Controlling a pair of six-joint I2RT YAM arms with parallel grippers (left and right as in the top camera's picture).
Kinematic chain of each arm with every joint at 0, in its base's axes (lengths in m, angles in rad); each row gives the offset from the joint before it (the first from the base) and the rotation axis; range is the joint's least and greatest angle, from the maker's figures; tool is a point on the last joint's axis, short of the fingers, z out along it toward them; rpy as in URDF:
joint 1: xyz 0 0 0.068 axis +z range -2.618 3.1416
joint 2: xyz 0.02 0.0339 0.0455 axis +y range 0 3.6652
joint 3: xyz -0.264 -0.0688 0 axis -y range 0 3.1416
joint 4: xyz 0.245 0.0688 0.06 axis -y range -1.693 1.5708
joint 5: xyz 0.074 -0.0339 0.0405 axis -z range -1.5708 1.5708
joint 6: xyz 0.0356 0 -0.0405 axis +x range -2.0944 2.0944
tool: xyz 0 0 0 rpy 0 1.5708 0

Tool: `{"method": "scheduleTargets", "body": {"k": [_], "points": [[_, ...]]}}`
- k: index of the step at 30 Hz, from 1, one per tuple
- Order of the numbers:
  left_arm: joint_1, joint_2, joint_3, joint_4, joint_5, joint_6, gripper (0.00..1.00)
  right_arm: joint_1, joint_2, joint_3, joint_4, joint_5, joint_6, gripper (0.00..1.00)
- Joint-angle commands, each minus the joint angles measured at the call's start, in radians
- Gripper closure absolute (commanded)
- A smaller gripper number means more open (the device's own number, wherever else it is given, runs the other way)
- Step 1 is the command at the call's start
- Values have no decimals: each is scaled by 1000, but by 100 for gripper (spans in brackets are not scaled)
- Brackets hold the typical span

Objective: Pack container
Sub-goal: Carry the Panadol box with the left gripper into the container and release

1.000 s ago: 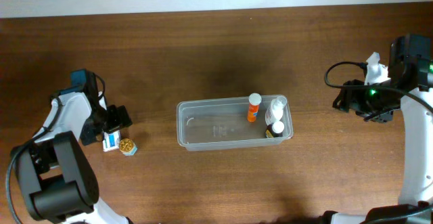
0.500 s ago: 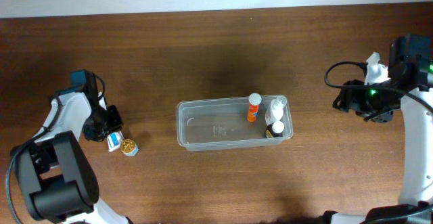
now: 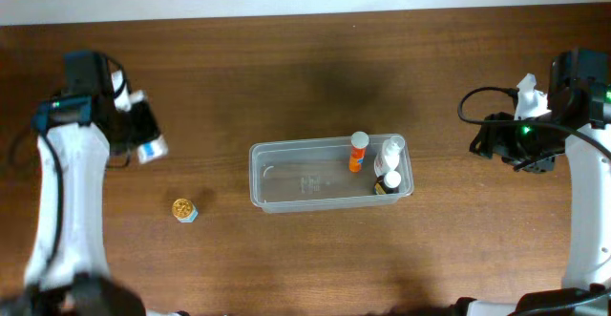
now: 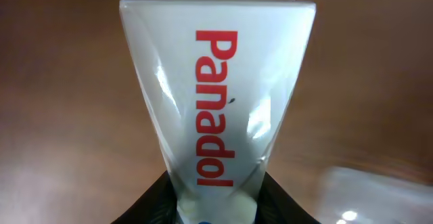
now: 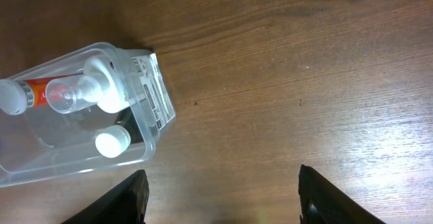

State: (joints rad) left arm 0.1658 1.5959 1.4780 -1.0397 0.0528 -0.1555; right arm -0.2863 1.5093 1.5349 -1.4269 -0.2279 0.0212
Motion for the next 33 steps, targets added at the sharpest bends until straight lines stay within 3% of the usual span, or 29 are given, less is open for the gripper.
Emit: {"method": "scheduleTargets", "body": {"k": [1, 6, 10, 16, 24, 26, 29, 33], "points": [[-143, -115, 22, -3, 130, 156, 65, 6, -2, -6, 3, -11, -11, 37], [-416, -138, 18, -47, 124, 459, 71, 6, -2, -6, 3, -12, -11, 37], [-611, -102, -16, -45, 78, 554, 74, 6, -2, -6, 3, -12, -11, 37], [-738, 23, -45, -47, 49, 554, 77, 6, -2, -6, 3, -12, -11, 37], [-746, 242, -55, -18, -62, 554, 76, 6, -2, -6, 3, -12, -11, 37], [-746, 280, -54, -9, -64, 554, 61, 6, -2, -6, 3, -12, -11, 37], [-746, 286, -52, -9, -104, 543, 56, 6, -2, -6, 2, -12, -11, 37], [-746, 253, 10, -63, -182, 431, 51, 6, -2, -6, 2, -12, -11, 37]]}}
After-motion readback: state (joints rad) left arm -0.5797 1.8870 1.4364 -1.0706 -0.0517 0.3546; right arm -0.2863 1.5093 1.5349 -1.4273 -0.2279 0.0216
